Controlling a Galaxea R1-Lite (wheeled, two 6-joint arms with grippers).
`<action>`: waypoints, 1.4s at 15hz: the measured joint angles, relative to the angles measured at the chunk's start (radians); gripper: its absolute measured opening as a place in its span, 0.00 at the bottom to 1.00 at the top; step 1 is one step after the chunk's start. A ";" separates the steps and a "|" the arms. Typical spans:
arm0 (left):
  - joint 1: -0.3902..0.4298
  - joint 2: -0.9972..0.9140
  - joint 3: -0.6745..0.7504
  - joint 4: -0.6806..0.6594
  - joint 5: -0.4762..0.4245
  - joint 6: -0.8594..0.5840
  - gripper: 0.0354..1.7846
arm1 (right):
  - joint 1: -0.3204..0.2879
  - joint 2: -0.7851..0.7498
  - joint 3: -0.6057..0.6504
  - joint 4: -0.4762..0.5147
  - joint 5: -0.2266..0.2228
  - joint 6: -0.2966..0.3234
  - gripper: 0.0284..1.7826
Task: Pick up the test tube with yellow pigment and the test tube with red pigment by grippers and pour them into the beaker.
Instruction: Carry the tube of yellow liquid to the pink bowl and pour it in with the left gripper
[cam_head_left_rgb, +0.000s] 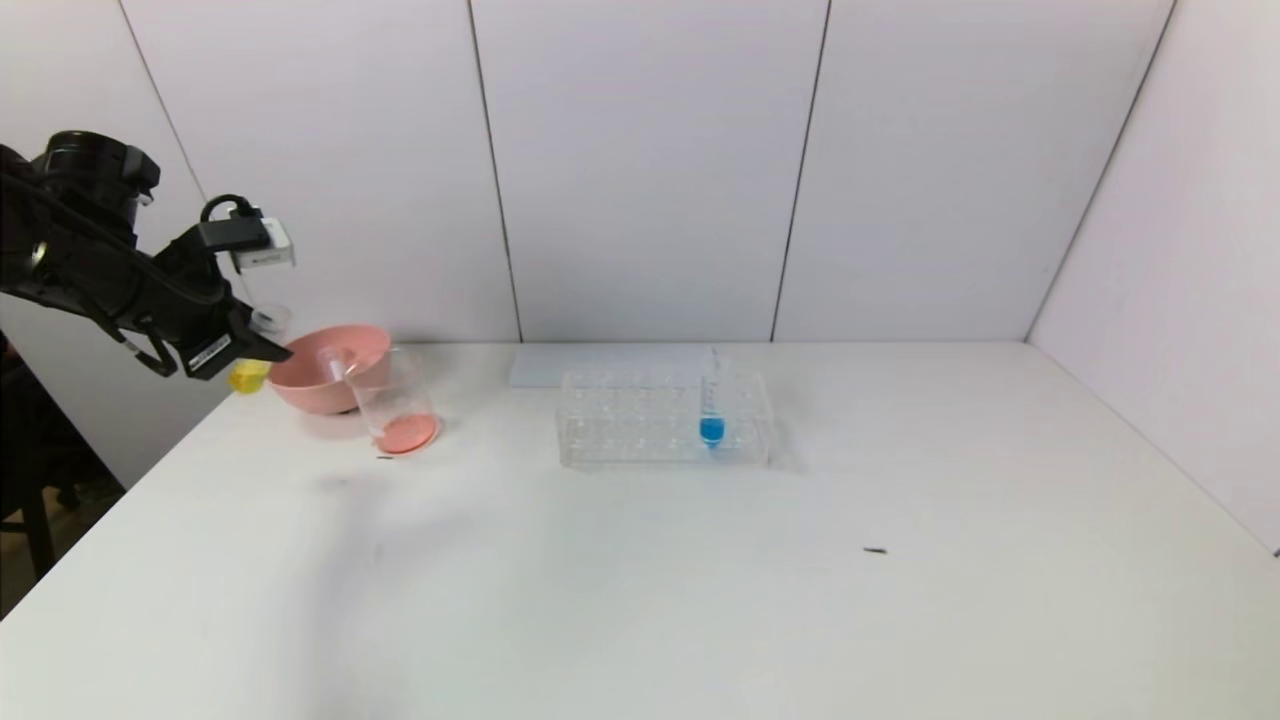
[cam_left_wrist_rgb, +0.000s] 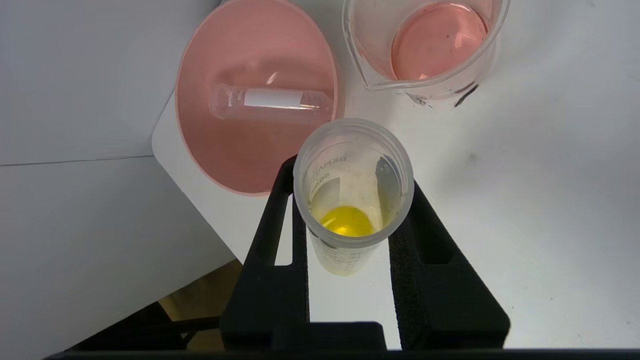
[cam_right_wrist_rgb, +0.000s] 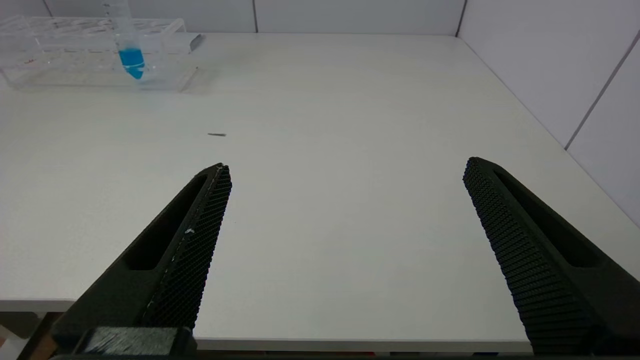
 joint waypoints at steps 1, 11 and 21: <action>0.000 0.005 -0.016 0.016 -0.001 0.016 0.25 | 0.001 0.000 0.000 0.000 0.000 0.000 0.95; 0.000 0.054 -0.087 0.060 0.000 0.073 0.25 | 0.001 0.000 0.000 0.000 0.000 0.000 0.95; -0.007 0.091 -0.175 0.141 0.021 0.139 0.25 | 0.000 0.000 0.000 0.000 0.000 0.000 0.95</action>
